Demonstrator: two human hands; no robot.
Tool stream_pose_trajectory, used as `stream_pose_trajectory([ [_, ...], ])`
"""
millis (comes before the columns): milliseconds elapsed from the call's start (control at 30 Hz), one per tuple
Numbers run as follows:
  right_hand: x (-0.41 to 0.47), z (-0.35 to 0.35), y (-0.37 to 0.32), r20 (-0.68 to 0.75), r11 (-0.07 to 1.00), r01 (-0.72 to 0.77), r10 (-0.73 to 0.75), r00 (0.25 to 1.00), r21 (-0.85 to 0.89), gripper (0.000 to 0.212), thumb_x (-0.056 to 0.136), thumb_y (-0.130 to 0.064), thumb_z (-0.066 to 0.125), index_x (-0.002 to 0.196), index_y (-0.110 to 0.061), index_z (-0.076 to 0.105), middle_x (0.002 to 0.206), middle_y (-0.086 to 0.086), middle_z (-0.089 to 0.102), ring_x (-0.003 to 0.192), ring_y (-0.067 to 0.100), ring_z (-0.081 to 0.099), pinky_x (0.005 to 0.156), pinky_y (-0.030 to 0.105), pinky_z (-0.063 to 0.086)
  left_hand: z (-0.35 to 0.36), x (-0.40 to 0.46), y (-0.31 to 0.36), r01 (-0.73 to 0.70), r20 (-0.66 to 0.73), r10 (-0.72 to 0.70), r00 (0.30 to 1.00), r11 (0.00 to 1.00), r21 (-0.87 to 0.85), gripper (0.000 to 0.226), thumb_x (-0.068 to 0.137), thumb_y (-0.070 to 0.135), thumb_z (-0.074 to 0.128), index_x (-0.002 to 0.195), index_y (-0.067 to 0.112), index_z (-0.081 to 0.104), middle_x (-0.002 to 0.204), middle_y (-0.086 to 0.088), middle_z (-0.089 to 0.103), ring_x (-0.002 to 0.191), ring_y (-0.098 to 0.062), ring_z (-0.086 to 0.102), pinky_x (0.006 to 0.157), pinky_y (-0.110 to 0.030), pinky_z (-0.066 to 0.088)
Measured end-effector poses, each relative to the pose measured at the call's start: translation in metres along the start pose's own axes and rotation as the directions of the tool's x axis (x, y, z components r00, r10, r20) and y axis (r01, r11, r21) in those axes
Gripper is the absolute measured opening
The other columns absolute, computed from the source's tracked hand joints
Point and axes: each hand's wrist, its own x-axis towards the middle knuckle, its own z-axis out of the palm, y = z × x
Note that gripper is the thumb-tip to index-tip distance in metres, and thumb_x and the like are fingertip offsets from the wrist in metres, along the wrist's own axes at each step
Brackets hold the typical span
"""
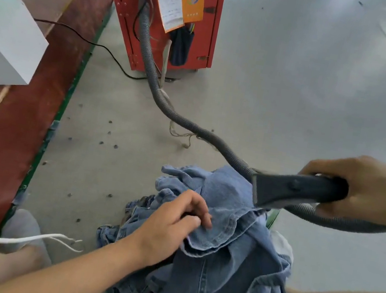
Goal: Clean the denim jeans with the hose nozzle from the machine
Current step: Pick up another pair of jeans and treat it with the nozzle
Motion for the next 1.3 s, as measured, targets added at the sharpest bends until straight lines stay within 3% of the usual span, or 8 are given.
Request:
stream_pose_trajectory([
  [200,0.018,0.021,-0.046,0.044,0.971,0.214,-0.219,0.975,0.103,0.043,0.081,-0.04,0.084,0.114,-0.055,0.061,0.093,-0.028,0.069,0.086,-0.003,0.064,0.072,0.029,0.052,0.003,0.013,-0.015,0.093,-0.063,-0.147,0.987,0.849,-0.521,0.043,0.071,0.006,0.043,0.111,0.002,0.058,0.112,-0.016,0.074,0.111,-0.026,0.069,0.094,-0.028,0.052],
  [333,0.019,-0.001,-0.024,-0.171,0.977,0.152,-0.126,0.977,0.147,0.043,0.072,-0.044,0.081,0.106,-0.06,0.061,0.091,-0.025,0.071,0.086,-0.003,0.064,0.076,0.035,0.053,-0.004,0.013,-0.021,0.059,-0.115,-0.161,0.98,0.796,-0.603,0.046,0.069,0.002,0.041,0.113,-0.001,0.055,0.121,-0.024,0.071,0.119,-0.036,0.067,0.101,-0.036,0.048],
  [467,0.016,-0.005,0.001,-0.034,1.0,0.001,-0.002,0.999,-0.018,0.056,0.072,-0.025,0.083,0.105,-0.064,0.059,0.088,-0.031,0.069,0.087,-0.01,0.059,0.073,0.031,0.05,-0.01,0.009,-0.027,0.05,-0.135,-0.161,0.978,0.802,-0.596,0.047,0.071,-0.005,0.039,0.115,-0.001,0.055,0.123,-0.022,0.072,0.122,-0.035,0.065,0.099,-0.032,0.052],
  [633,0.029,0.025,-0.027,0.193,0.989,0.132,-0.118,0.974,-0.063,0.048,0.077,-0.024,0.078,0.111,-0.054,0.061,0.09,-0.027,0.068,0.087,-0.001,0.062,0.073,0.028,0.052,-0.016,0.002,-0.03,-0.105,0.061,0.097,0.993,0.983,0.15,0.079,0.077,-0.019,0.035,0.14,0.023,0.056,0.148,0.013,0.056,0.143,-0.008,0.046,0.119,-0.025,0.035],
  [800,0.03,0.013,-0.027,-0.165,0.946,0.235,-0.201,0.966,0.223,0.044,0.077,-0.037,0.085,0.109,-0.056,0.062,0.094,-0.024,0.071,0.087,-0.001,0.066,0.073,0.022,0.049,-0.026,0.008,-0.039,-0.424,0.344,0.255,0.904,0.415,0.805,0.076,0.083,0.023,0.054,0.156,0.033,0.034,0.158,0.017,0.038,0.147,-0.009,0.036,0.119,-0.032,0.031],
  [1033,0.03,-0.004,0.014,-0.093,0.993,-0.053,0.063,0.994,0.11,0.056,0.073,-0.019,0.088,0.102,-0.06,0.061,0.087,-0.027,0.07,0.082,-0.007,0.061,0.077,0.035,0.052,-0.038,0.021,-0.027,0.033,-0.141,-0.013,0.99,0.99,0.139,0.034,0.103,0.008,0.059,0.103,0.04,0.072,0.102,0.014,0.076,0.096,-0.001,0.07,0.083,-0.018,0.052],
  [1133,0.033,0.006,0.006,0.021,0.999,-0.033,0.033,0.999,-0.01,0.054,0.078,-0.019,0.081,0.102,-0.062,0.059,0.088,-0.035,0.067,0.087,-0.012,0.058,0.068,0.026,0.044,-0.032,0.021,-0.02,0.134,-0.279,-0.201,0.939,0.961,-0.242,0.036,0.095,0.001,0.069,0.11,0.034,0.074,0.109,0.01,0.078,0.1,-0.008,0.074,0.076,-0.018,0.057],
  [1300,0.041,0.019,-0.033,-0.065,0.978,0.183,-0.177,0.982,0.099,0.035,0.083,-0.038,0.082,0.109,-0.052,0.062,0.09,-0.03,0.068,0.085,-0.006,0.063,0.07,0.017,0.046,-0.014,0.028,0.003,0.081,-0.26,-0.133,0.957,0.976,-0.201,0.027,0.103,0.008,0.06,0.115,0.031,0.068,0.105,0.014,0.078,0.098,-0.004,0.073,0.075,-0.016,0.055],
])
